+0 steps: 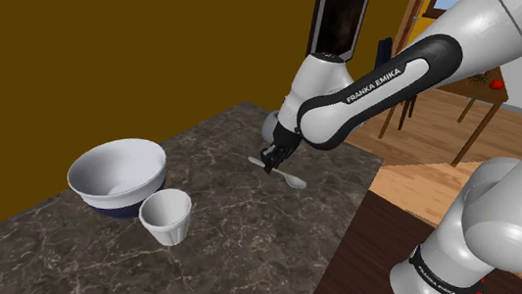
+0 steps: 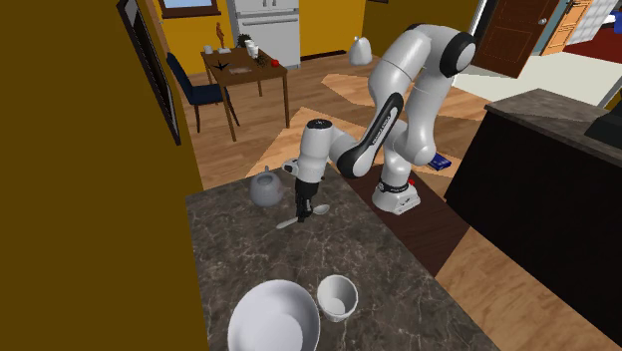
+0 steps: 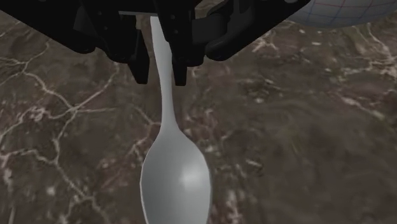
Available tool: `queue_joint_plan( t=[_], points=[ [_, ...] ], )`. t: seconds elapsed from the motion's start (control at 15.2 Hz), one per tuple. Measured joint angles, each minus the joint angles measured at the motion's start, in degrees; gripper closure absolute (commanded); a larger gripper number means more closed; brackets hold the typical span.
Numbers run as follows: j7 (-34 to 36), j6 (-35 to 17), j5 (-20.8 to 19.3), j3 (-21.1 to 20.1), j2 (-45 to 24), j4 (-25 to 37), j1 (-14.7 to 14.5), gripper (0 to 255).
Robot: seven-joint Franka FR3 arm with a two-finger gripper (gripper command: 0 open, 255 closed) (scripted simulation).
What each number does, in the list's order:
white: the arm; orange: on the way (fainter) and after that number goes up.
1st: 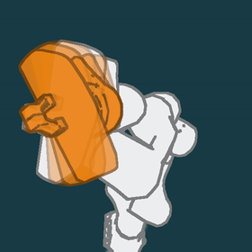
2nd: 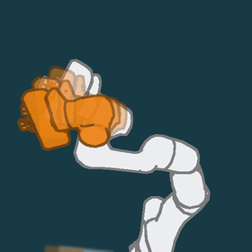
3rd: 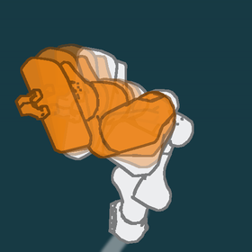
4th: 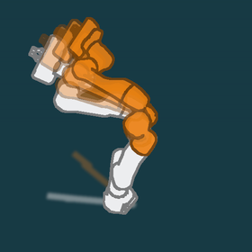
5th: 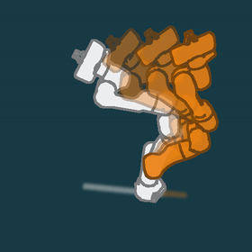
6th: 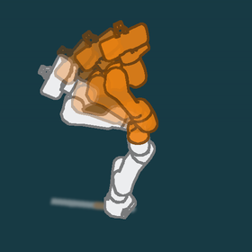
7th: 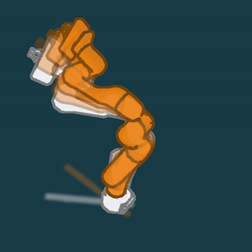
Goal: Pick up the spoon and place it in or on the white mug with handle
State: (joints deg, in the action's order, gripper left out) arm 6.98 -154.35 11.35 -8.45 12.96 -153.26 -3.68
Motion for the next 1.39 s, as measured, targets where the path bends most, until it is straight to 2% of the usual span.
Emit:
queue_joint_plan(
  t=[0.33,1.39],
  points=[
    [0.16,1.20,-0.17,0.02,0.81,0.40,0.08,255],
    [1.72,15.60,-1.59,0.44,9.68,6.00,0.67,255]
  ],
)
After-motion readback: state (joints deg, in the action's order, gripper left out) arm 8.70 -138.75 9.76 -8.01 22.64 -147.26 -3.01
